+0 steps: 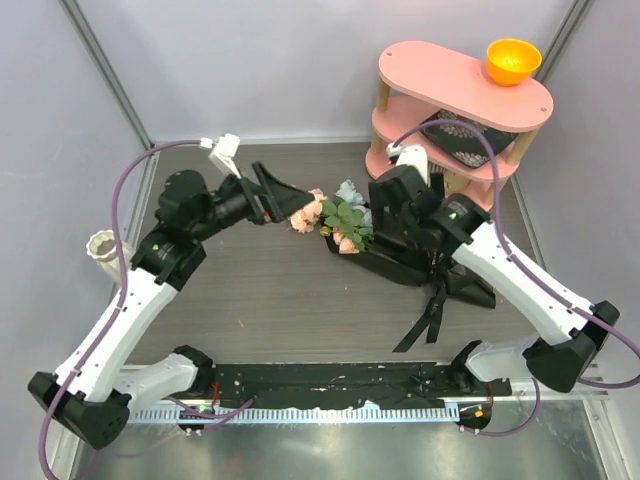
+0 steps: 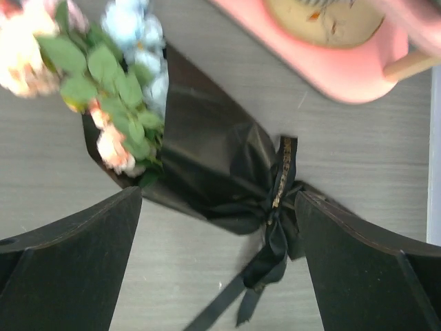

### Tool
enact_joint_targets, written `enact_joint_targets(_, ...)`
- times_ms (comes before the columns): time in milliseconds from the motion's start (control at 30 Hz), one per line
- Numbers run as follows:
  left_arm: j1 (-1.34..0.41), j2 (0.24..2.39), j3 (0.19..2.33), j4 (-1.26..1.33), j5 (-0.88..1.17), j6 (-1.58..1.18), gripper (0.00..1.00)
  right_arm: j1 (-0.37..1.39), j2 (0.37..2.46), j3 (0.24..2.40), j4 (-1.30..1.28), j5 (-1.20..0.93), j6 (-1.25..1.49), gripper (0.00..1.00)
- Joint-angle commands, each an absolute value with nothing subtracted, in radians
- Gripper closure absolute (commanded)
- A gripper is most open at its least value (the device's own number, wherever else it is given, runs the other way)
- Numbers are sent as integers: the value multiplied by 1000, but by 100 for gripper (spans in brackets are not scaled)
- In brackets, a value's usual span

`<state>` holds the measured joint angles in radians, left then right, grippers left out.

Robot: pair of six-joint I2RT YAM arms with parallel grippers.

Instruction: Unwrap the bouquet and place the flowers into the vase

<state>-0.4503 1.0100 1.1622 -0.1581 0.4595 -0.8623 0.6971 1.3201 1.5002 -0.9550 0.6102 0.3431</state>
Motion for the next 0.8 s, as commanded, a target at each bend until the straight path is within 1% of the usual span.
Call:
enact_joint_targets(0,-557,1017,1239,-412,230,-646,0,724,1258,1379,-893,681,365,0)
enact_joint_targets(100,-587,980,1188,-529,92,-583,0,716,1218,1284,-864,687,364,0)
enact_joint_targets(200,-588,931,1097,-627,-33,-583,0,649,1203,1180,-841,721,394,0)
enact_joint_targets(233,-588,916,1080,-653,-50,-584,0,593,1207,1146,-841,700,403,0)
enact_joint_targets(267,-588,907,1048,-678,-64,-601,0,468,1212,1128,-825,669,410,0)
enact_joint_targets(300,-588,897,1031,-716,-69,-610,0,390,1210,1106,-810,605,411,0)
enact_joint_targets(333,-588,869,1013,-730,-63,-624,0,326,1206,1071,-780,585,414,0)
enact_joint_targets(367,-588,848,973,-741,-46,-650,0,214,1198,1052,-761,575,422,0)
enact_joint_targets(433,-588,806,931,-742,-28,-676,0,138,1157,1000,-697,560,437,0)
enact_joint_targets(467,-588,757,898,-745,-20,-707,0,71,1144,990,-680,536,449,0)
enact_joint_targets(500,-588,737,881,-741,-5,-724,0,42,1120,982,-664,499,481,0)
enact_joint_targets(533,-588,712,865,-739,23,-739,0,14,1112,959,-626,404,491,0)
enact_joint_targets(600,-588,657,813,-695,85,-778,0,-50,1104,939,-588,324,512,0)
enact_joint_targets(700,-588,637,761,-626,167,-816,0,-69,1129,911,-543,203,526,0)
enact_joint_targets(733,-588,641,755,-615,229,-825,1,-69,1155,904,-545,175,541,1)
enact_joint_targets(767,-588,647,740,-591,257,-837,2,-68,1163,891,-538,100,549,2)
